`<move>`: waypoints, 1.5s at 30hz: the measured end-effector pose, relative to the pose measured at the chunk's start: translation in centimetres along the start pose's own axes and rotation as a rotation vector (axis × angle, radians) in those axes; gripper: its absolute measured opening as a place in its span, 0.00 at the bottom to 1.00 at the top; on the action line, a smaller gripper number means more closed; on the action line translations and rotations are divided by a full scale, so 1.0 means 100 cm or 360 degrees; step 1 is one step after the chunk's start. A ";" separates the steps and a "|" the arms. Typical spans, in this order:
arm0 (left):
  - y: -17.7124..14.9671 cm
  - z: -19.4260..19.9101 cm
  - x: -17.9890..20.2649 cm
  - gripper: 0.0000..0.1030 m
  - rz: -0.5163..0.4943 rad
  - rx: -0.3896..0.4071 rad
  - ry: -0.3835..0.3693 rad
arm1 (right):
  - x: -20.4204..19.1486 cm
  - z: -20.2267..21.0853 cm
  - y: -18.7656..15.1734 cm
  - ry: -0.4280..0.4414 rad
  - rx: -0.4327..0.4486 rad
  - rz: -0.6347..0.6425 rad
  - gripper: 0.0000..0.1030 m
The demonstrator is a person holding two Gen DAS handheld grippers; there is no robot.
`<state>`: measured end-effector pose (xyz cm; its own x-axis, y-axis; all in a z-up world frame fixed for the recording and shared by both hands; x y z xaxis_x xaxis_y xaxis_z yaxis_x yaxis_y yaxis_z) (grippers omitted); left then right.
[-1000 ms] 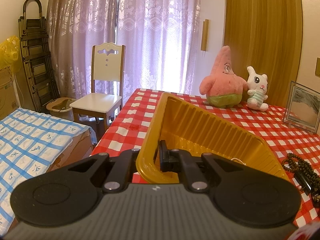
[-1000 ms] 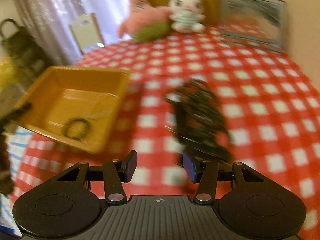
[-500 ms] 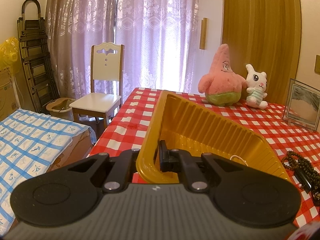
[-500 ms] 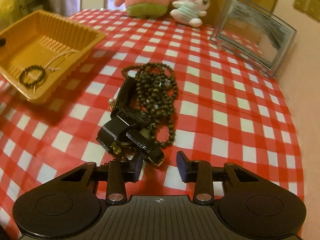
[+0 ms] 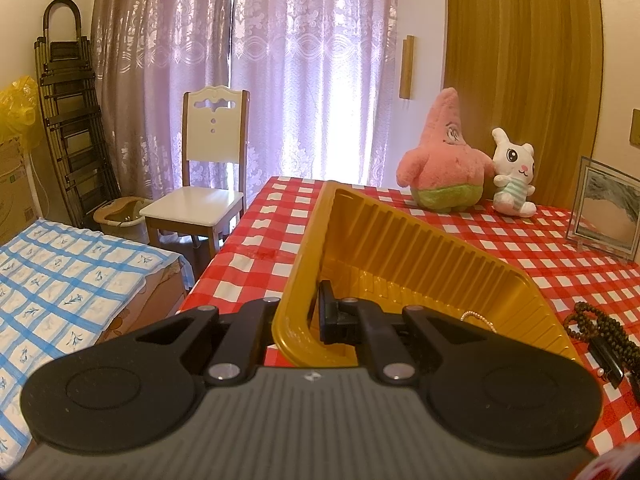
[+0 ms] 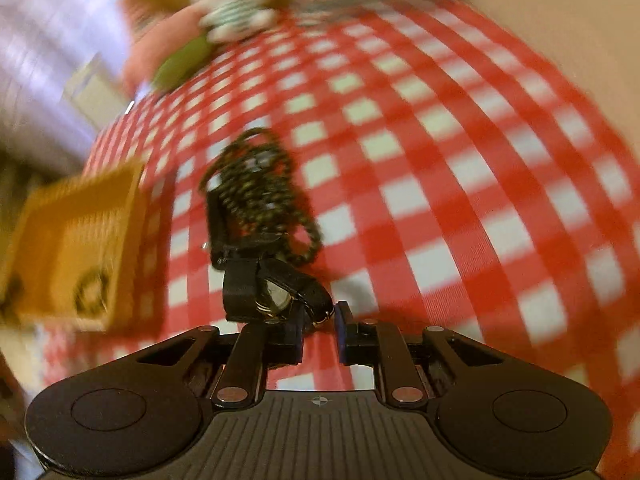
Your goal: Organize jewelry
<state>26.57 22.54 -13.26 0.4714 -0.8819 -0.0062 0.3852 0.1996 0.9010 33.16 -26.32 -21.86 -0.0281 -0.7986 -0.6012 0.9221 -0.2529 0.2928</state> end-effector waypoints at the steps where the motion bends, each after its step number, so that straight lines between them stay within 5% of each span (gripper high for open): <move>1: 0.000 0.000 0.000 0.07 0.0000 0.0001 0.0000 | 0.007 0.003 0.001 0.0009 0.0001 -0.0119 0.15; 4: 0.000 0.000 0.000 0.07 0.0000 -0.0001 0.0001 | 0.016 0.011 0.004 0.0038 0.0018 -0.0347 0.15; 7: 0.000 0.000 0.000 0.07 0.0000 0.0000 0.0001 | 0.013 0.020 0.008 -0.0040 0.0028 -0.0350 0.15; 14: 0.000 0.000 0.001 0.07 0.0000 0.0000 0.0002 | -0.019 0.025 0.007 -0.0547 0.0119 0.0421 0.15; 17: 0.000 0.000 0.001 0.07 -0.0003 0.0000 0.0000 | -0.046 0.022 -0.005 -0.0738 0.0170 0.0946 0.14; 22: -0.001 -0.001 0.001 0.06 0.0001 -0.0008 -0.0004 | -0.044 0.026 -0.005 -0.0947 0.0263 0.1103 0.10; 24: -0.001 0.000 0.002 0.06 -0.0009 -0.0006 -0.0009 | -0.036 0.028 0.002 -0.0868 0.0253 0.0948 0.10; 29: -0.002 -0.001 0.003 0.06 -0.0010 -0.0009 -0.0021 | 0.021 0.054 0.025 -0.0357 0.0338 -0.0108 0.06; 32: -0.001 0.000 0.004 0.06 -0.0010 -0.0006 -0.0028 | 0.058 0.065 0.029 -0.0323 0.0397 -0.0464 0.06; 35: -0.001 0.001 0.003 0.06 -0.0012 -0.0004 -0.0031 | 0.079 0.068 0.027 -0.0334 0.0378 -0.0531 0.06; 37: -0.001 0.001 0.004 0.06 -0.0014 -0.0004 -0.0031 | 0.081 0.072 0.024 -0.0403 0.0373 -0.0393 0.16; 39: -0.001 0.001 0.004 0.06 -0.0017 -0.0007 -0.0031 | 0.069 0.076 0.016 -0.0494 0.0413 -0.0137 0.50; 45: -0.001 0.001 0.004 0.06 -0.0019 -0.0005 -0.0029 | 0.008 0.067 -0.031 -0.0517 0.0290 0.0930 0.51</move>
<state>26.61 22.11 -13.31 0.4524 -0.8918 -0.0087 0.3932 0.1907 0.8995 27.67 -29.80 -18.30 0.3132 -0.9477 -0.0619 0.7424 0.2037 0.6382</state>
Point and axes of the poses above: each gripper's, at about its wrist camera, not at the fingertips, and z roughly against the way its jaws point, x to its right, y to its top, the point moved 8 cm from there along -z, roughly the way its jaws point, and after that the axes turned 7 degrees about y, right-handed, at the moved point
